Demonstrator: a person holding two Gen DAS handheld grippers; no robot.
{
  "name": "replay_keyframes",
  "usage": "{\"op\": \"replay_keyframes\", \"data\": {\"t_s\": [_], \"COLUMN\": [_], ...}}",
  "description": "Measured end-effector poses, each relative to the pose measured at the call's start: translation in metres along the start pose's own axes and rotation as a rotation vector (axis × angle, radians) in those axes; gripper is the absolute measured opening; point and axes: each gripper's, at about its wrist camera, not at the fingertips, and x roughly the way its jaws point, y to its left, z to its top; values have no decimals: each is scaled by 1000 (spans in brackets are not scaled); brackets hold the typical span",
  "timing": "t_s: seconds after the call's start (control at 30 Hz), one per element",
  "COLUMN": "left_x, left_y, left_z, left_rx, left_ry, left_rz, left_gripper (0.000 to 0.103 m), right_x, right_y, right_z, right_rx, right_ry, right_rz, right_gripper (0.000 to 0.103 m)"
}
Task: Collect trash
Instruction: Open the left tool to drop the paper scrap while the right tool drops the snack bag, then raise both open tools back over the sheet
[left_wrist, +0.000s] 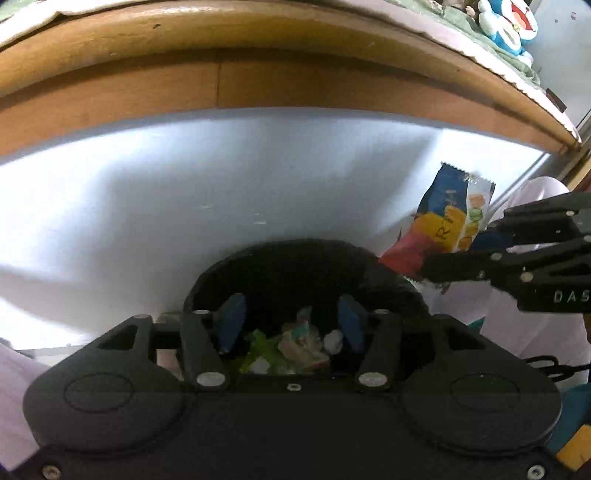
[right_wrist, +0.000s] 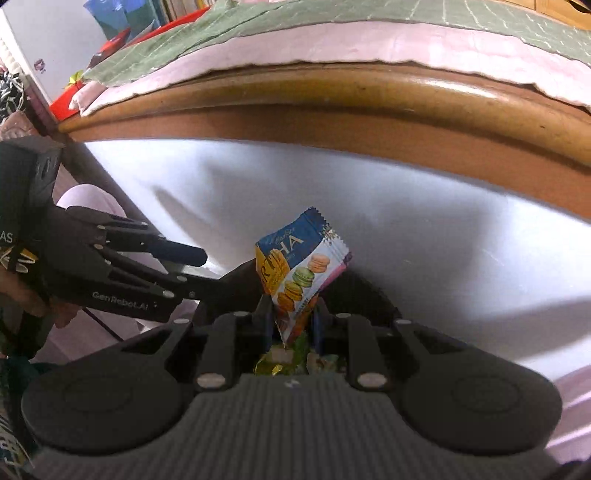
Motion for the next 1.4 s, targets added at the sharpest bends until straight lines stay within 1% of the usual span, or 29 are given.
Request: {"op": "replay_keyframes", "data": {"t_s": [0.07, 0.17, 0.27, 0.4, 0.47, 0.5, 0.53, 0.57, 0.6, 0.63, 0.7, 0.77, 1.07, 1.2, 1.4], "left_x": [0, 1, 0, -3, -4, -5, -6, -7, -8, -9, -12, -12, -8, -5, -15], "left_y": [3, 6, 12, 21, 25, 27, 28, 31, 31, 32, 34, 35, 30, 28, 24], "left_z": [-1, 0, 1, 0, 0, 0, 0, 0, 1, 2, 3, 4, 5, 7, 10], "left_rx": [-7, -23, -37, -58, -67, -68, -71, -75, -80, -84, -89, -86, -53, -48, -22], "left_ry": [3, 2, 7, 12, 12, 11, 8, 3, -3, -7, -14, -15, 13, 19, 21], "left_rz": [4, 24, 48, 53, 56, 57, 61, 67, 75, 80, 89, 97, 102, 123, 93], "left_gripper": [84, 96, 103, 103, 103, 103, 103, 103, 103, 103, 103, 103, 103, 103, 103], "right_x": [-1, -1, -1, 0, 0, 1, 1, 2, 3, 3, 1, 1, 3, 7, 2], "right_y": [-1, -1, 1, 2, 2, 3, 4, 5, 7, 10, 17, 18, 9, 6, 2], "right_z": [0, 0, -1, -1, -1, 0, 0, 0, 0, 0, 1, 1, -1, -1, -1], "right_rx": [2, -3, -7, -10, -13, -17, -21, -30, -47, -70, -120, -128, -56, -35, -29], "right_ry": [-4, -5, -3, 0, 2, 3, 4, 7, 11, 9, 2, 7, 31, 56, 60], "right_rz": [-4, -9, -8, -6, -7, -10, -27, -48, -74, -102, -137, -142, -119, -115, -112], "right_gripper": [25, 25, 25, 25, 27, 36, 56, 66, 85, 92, 94, 103, 103, 103, 103]}}
